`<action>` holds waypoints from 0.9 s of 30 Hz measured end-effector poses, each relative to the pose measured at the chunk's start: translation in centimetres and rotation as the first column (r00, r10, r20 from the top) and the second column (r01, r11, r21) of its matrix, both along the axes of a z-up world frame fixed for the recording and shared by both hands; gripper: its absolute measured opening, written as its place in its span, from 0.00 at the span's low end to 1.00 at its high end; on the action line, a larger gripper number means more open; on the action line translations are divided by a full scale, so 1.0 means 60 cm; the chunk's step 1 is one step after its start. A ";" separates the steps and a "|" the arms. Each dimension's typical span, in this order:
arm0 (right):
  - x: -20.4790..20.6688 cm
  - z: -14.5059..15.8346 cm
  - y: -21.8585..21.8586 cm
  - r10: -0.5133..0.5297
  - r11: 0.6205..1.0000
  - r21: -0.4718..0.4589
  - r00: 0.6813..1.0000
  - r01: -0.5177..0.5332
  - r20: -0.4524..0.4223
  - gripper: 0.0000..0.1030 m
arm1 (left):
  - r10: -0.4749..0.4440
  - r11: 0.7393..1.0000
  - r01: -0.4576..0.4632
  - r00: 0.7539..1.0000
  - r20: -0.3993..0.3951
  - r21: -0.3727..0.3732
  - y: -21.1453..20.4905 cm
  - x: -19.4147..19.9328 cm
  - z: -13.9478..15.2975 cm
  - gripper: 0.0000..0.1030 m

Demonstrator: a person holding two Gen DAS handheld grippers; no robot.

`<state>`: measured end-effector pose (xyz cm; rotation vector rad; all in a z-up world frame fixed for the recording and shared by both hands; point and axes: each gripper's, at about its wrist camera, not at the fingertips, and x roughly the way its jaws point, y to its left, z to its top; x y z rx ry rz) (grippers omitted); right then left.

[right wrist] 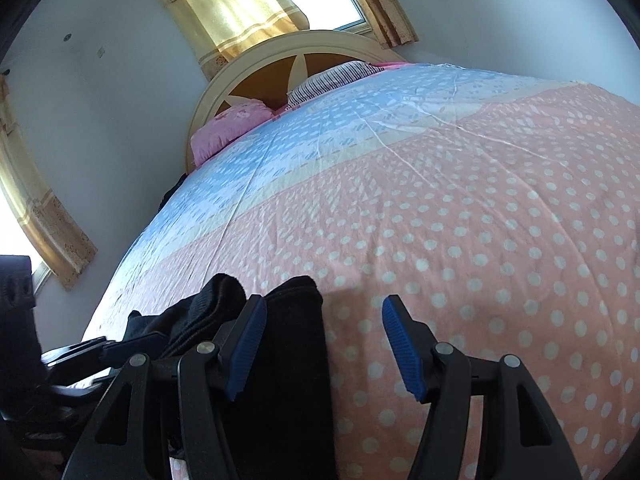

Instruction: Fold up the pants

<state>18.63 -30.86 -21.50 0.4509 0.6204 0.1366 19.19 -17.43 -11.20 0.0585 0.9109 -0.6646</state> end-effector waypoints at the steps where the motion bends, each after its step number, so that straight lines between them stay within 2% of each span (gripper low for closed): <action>1: -0.001 0.001 -0.003 0.005 1.000 0.017 1.000 -0.005 -0.001 0.60 | -0.011 1.000 0.011 1.000 0.010 -0.011 -0.003 -0.007 0.006 0.50; 3: -0.003 0.006 -0.005 0.036 0.997 0.070 0.999 -0.036 0.004 0.60 | -0.029 0.999 0.030 0.998 0.051 -0.014 -0.001 -0.025 0.021 0.53; 6: -0.007 0.018 0.005 0.130 0.977 0.165 0.991 -0.133 0.025 0.61 | -0.006 1.000 0.006 0.993 0.115 0.006 0.027 -0.041 0.036 0.65; 8: -0.008 0.024 0.018 0.177 0.964 0.199 0.984 -0.179 0.031 0.77 | 0.042 0.999 -0.046 0.987 0.154 0.018 0.058 -0.044 0.040 0.70; 9: -0.010 0.027 0.029 0.196 0.957 0.209 0.980 -0.199 0.034 0.80 | 0.069 0.997 -0.074 0.983 0.170 0.024 0.075 -0.044 0.040 0.71; 13: -0.007 0.020 0.068 0.253 0.948 0.207 0.967 -0.242 -0.027 0.81 | 0.207 0.973 -0.225 0.949 0.239 0.049 0.156 -0.037 0.033 0.77; 17: 0.000 0.015 0.097 0.234 0.964 0.152 0.967 -0.218 -0.099 0.81 | 0.302 0.939 -0.335 0.912 0.277 0.076 0.202 -0.029 0.014 0.80; 20: 0.009 0.009 0.118 0.236 0.969 0.118 0.959 -0.219 -0.155 0.81 | 0.329 0.925 -0.367 0.904 0.272 0.101 0.218 -0.022 -0.007 0.81; 23: 0.013 -0.001 0.134 0.237 0.971 0.059 0.954 -0.230 -0.185 0.81 | 0.337 0.925 -0.369 0.909 0.244 0.096 0.223 -0.019 -0.026 0.81; 24: 0.009 -0.005 0.138 0.244 0.970 0.043 0.953 -0.240 -0.180 0.77 | 0.337 0.925 -0.367 0.911 0.239 0.094 0.227 -0.023 -0.029 0.81; 26: 0.010 -0.005 0.145 0.277 0.961 0.032 0.945 -0.276 -0.175 0.24 | 0.338 0.926 -0.367 0.912 0.231 0.095 0.229 -0.024 -0.035 0.81; 27: 0.005 0.003 0.145 0.275 0.961 0.019 0.949 -0.275 -0.153 0.22 | 0.338 0.926 -0.366 0.913 0.228 0.094 0.230 -0.026 -0.037 0.81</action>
